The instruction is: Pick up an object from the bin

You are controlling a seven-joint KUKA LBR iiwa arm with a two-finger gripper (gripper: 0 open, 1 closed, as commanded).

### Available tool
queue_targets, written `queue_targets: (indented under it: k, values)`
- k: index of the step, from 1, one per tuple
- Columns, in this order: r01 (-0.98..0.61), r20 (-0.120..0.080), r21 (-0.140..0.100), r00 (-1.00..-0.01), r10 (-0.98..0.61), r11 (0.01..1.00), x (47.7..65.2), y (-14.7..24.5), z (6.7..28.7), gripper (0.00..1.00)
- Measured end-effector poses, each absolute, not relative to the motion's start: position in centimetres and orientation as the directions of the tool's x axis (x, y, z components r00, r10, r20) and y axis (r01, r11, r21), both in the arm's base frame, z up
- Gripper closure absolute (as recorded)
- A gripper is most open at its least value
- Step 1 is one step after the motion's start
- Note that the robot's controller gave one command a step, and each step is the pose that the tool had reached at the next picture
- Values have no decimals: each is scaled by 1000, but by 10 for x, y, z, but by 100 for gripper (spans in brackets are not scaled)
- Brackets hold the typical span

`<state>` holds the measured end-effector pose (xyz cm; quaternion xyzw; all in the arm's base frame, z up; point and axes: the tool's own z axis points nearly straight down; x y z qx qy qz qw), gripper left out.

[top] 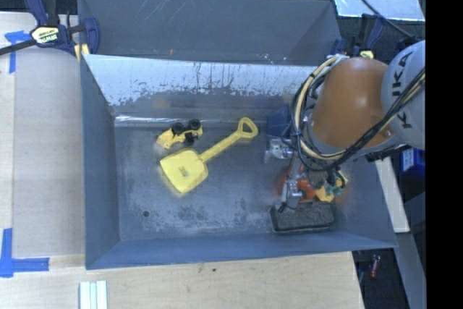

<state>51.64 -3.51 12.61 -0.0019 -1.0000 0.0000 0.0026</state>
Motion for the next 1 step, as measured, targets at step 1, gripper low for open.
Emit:
queue_targets:
  k: [1]
  values:
    - [1,-3,0,-1000,1,1000,518,-35,131,0]
